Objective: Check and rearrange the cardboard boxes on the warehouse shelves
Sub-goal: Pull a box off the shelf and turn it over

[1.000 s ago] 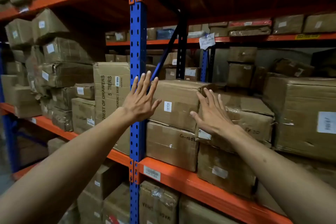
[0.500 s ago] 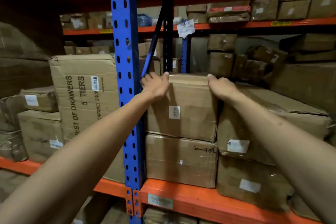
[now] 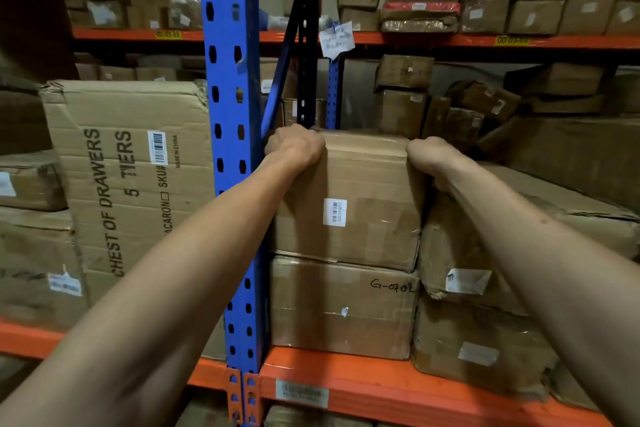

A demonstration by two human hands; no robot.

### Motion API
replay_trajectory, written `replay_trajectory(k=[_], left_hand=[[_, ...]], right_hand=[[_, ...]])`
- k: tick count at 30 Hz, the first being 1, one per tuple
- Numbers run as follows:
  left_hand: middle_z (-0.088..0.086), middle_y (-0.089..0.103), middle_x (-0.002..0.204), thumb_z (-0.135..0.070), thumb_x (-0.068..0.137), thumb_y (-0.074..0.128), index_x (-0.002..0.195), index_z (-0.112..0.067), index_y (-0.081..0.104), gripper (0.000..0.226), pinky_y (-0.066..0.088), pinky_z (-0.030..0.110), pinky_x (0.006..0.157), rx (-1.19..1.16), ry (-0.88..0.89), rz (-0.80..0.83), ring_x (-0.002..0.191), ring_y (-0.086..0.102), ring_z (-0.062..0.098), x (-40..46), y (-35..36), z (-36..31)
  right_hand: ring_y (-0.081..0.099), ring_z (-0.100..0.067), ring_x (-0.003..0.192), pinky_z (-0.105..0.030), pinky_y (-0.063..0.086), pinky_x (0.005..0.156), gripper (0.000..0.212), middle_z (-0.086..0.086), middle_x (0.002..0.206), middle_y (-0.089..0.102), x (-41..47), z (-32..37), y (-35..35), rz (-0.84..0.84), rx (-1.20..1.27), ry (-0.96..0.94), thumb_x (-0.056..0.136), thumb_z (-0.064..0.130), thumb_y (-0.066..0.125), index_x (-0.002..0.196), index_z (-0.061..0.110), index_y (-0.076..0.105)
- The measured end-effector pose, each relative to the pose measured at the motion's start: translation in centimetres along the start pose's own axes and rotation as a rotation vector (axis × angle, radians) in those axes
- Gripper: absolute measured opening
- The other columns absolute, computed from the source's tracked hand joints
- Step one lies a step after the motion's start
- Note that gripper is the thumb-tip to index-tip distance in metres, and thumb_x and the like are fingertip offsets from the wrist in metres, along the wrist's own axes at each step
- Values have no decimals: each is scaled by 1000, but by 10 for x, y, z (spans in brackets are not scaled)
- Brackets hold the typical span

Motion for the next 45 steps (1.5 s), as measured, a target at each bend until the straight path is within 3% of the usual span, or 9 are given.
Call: replay_trajectory(k=[8, 19, 22, 29, 33, 36, 38, 42, 45], left_hand=[[26, 50, 143, -37, 102, 54, 130, -6, 62, 42, 39, 50, 107, 50, 2, -12, 131, 46, 43, -13, -3, -11], [29, 54, 137, -26, 99, 56, 131, -3, 63, 39, 46, 52, 93, 94, -19, -41, 122, 51, 46, -47, -30, -13], [24, 59, 131, -28, 100, 51, 126, -1, 64, 40, 43, 50, 79, 72, -35, -50, 117, 55, 43, -58, -38, -3], [22, 63, 121, -19, 97, 57, 96, -7, 58, 12, 48, 47, 82, 35, 71, -52, 109, 59, 41, -114, -71, -4], [13, 63, 118, -50, 89, 70, 90, -13, 53, 41, 51, 44, 88, -93, 58, 15, 107, 59, 35, -150, -90, 1], [12, 55, 138, -83, 56, 77, 134, -16, 52, 105, 46, 51, 107, -23, 94, 202, 129, 51, 38, -178, -92, 0], [14, 47, 150, -84, 39, 79, 149, -17, 45, 133, 38, 54, 114, 31, 135, 239, 140, 41, 38, -190, -87, 4], [19, 46, 145, -68, 53, 88, 142, -19, 57, 106, 31, 52, 115, -55, 122, 73, 139, 33, 41, -195, -84, 17], [16, 45, 148, -68, 51, 87, 144, -18, 55, 111, 31, 55, 117, -67, 115, 130, 140, 34, 40, -194, -84, 13]], right_hand=[[61, -35, 117, -35, 50, 87, 46, -15, 137, 60, -13, 0, 0, -83, 146, 107, 105, 27, 48, 143, 2, 53], [66, -32, 97, -41, 57, 91, 42, -14, 115, 66, -49, 5, -24, -120, 171, 151, 103, 25, 47, 138, 5, 58], [63, -28, 83, -38, 55, 80, 42, -13, 116, 65, -64, 5, -28, -126, 163, 152, 104, 26, 48, 138, 4, 57], [57, -23, 72, -32, 45, 55, 43, -14, 129, 63, -102, 2, -48, -122, 98, 140, 105, 27, 48, 142, 5, 55], [61, -25, 86, -34, 48, 67, 48, -12, 125, 64, -138, -3, -58, -89, 231, 135, 98, 31, 52, 138, 7, 57], [59, -25, 92, -33, 44, 65, 50, -9, 121, 64, -161, -7, -64, -55, 381, 151, 87, 35, 52, 131, 12, 63], [59, -27, 98, -36, 48, 73, 52, -10, 121, 63, -171, -12, -69, -48, 473, 149, 83, 35, 50, 129, 13, 64], [63, -29, 101, -50, 54, 94, 56, -12, 116, 69, -173, -34, -72, -66, 668, 147, 64, 47, 56, 109, 16, 67], [61, -27, 110, -50, 49, 100, 51, -12, 126, 67, -179, -69, -67, -129, 841, 212, 82, 55, 47, 114, 20, 66]])
Point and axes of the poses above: each hand's wrist, its own x-axis towards the middle knuckle, its own y-axis out of the palm, z = x × y, the point moved 5 cm from there along x, towards the middle knuckle
